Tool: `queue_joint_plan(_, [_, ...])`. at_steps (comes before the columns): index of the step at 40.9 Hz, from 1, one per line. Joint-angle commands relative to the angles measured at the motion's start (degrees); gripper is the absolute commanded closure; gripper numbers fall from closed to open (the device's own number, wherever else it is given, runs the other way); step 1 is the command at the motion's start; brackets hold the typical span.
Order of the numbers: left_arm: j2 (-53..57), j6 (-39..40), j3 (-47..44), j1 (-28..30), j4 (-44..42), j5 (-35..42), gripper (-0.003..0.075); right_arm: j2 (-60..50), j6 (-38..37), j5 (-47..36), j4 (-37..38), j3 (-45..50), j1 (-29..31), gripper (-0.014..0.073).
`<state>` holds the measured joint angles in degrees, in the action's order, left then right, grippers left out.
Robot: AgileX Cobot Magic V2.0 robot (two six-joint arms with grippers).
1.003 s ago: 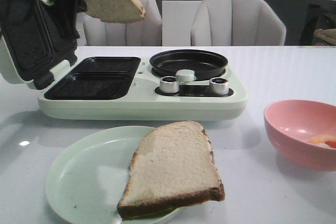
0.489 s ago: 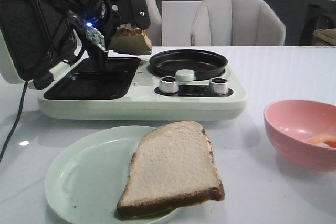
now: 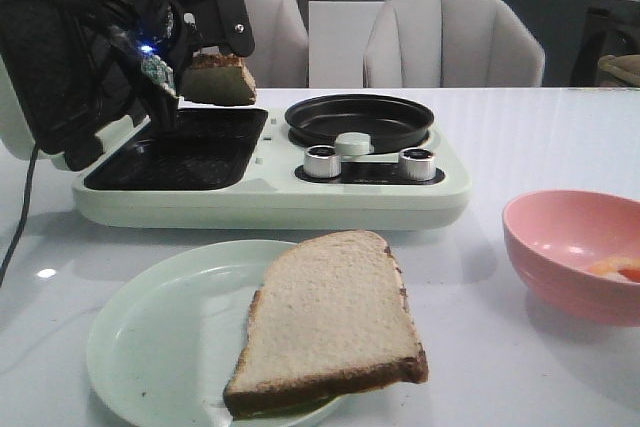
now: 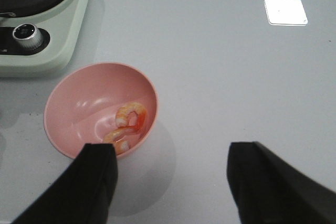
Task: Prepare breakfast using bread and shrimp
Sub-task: 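Lower the held bread onto the sandwich maker plate and release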
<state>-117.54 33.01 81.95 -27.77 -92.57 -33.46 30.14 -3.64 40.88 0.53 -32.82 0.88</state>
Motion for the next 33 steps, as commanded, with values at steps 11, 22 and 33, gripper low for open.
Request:
queue_joint_plan(11, [3.2,1.1,1.9,-0.4,-2.1,-3.7,0.0204,0.6,0.2,-4.3,0.8,-1.6,0.4,0.0041])
queue_joint_plan(22, [3.2,0.0,1.7,-2.8,0.5,-7.4,0.0211,0.6,0.2,-4.3,0.8,-1.6,0.4,0.0041])
queue_joint_plan(33, [6.5,-16.9,0.9,-3.6,23.2,-8.1,0.0211,0.6,0.2,-4.3,0.8,-1.6,0.4,0.0041])
